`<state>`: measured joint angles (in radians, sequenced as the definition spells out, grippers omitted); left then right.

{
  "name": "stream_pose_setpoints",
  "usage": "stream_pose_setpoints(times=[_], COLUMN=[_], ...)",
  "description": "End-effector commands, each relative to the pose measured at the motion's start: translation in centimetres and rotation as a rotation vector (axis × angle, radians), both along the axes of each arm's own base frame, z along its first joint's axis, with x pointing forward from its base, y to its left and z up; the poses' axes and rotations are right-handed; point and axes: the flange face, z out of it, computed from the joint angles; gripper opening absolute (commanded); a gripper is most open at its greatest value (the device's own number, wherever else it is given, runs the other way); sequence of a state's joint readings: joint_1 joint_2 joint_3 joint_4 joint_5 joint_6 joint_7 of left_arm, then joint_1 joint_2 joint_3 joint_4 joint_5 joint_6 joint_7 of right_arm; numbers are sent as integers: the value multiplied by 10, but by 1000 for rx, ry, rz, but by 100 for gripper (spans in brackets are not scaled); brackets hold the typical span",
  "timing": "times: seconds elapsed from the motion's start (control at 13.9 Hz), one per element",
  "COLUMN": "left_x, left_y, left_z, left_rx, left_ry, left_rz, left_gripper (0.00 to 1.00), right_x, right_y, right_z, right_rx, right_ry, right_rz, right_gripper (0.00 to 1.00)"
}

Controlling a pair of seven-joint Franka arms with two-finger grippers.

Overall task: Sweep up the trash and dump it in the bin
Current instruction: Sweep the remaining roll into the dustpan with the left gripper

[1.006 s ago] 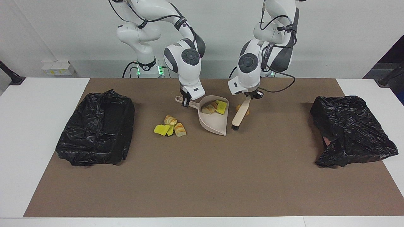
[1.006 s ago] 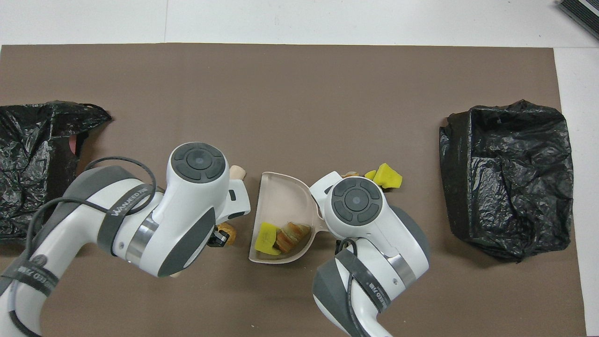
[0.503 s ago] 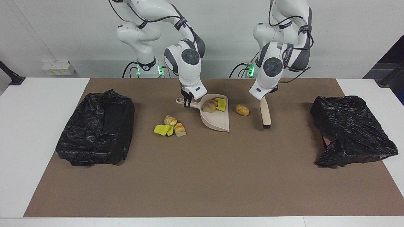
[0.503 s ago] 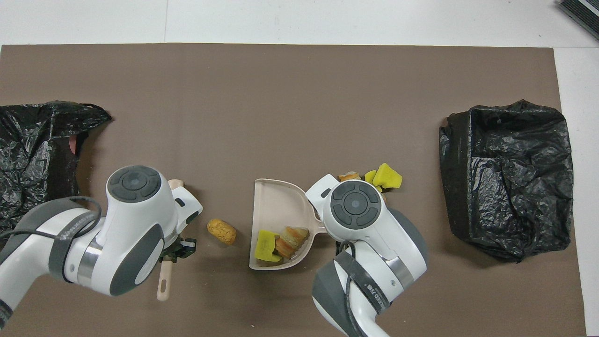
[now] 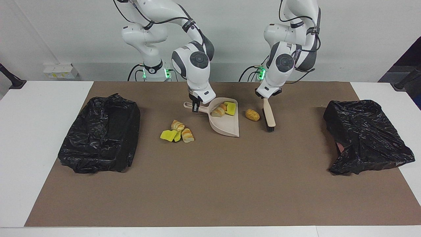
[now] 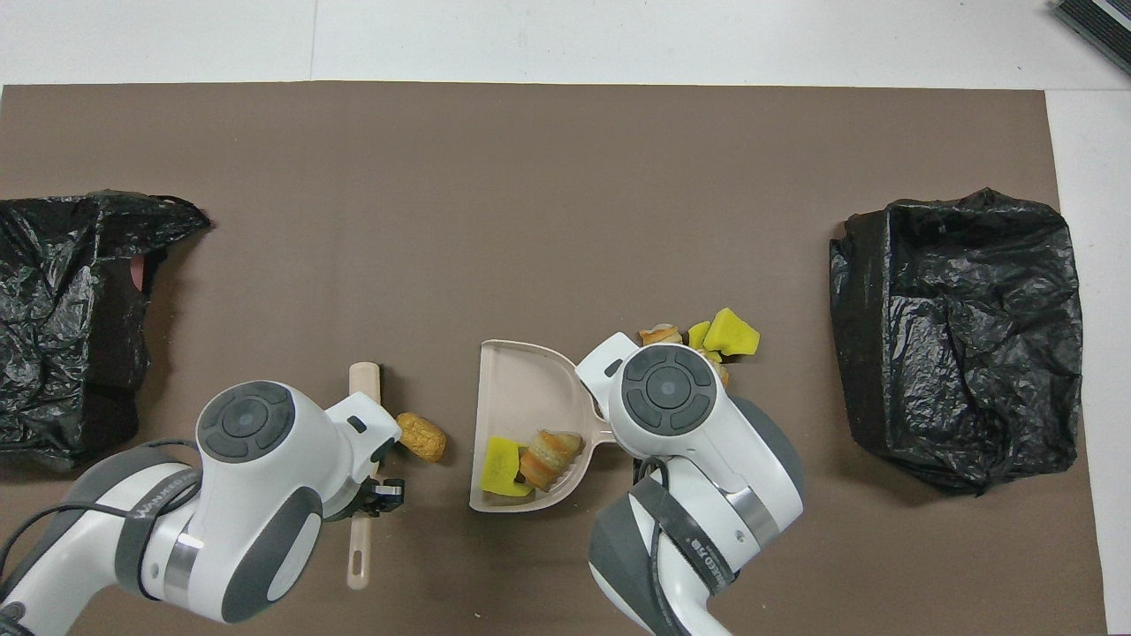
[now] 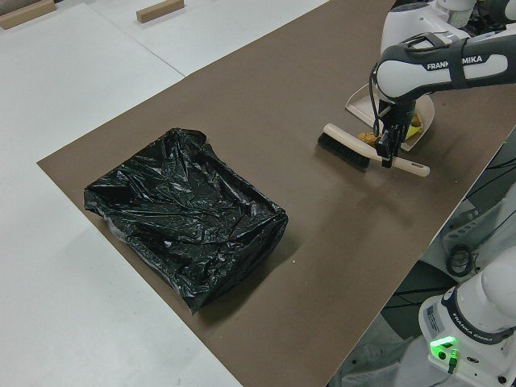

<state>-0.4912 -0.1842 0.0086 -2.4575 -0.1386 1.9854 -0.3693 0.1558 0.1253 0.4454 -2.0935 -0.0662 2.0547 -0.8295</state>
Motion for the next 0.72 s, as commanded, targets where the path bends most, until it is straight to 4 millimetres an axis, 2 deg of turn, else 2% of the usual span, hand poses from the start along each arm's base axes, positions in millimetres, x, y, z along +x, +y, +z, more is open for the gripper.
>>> stream_pose_setpoints(times=[0.0, 0.14, 0.36, 0.5, 0.65], left_x=[-22, -31, -44, -36, -13], left_y=[-36, -75, -109, -117, -118], left_z=[0, -6, 1, 6, 12], left_rx=[-75, -154, -222, -225, -230], left_ry=[-23, -57, -103, -99, -109], left_rz=[-6, -11, -45, -52, -15], left_gripper=[0, 0, 0, 0, 0], right_x=[-4, -4, -4, -3, -3], right_y=[-1, -1, -1, -2, -2], right_z=[-3, -3, -2, -2, -3], right_rx=[3, 3, 3, 3, 2], right_ry=[-2, -2, -2, -2, -1], right_rz=[-14, -14, -15, -17, -17], right_gripper=[0, 0, 0, 0, 0])
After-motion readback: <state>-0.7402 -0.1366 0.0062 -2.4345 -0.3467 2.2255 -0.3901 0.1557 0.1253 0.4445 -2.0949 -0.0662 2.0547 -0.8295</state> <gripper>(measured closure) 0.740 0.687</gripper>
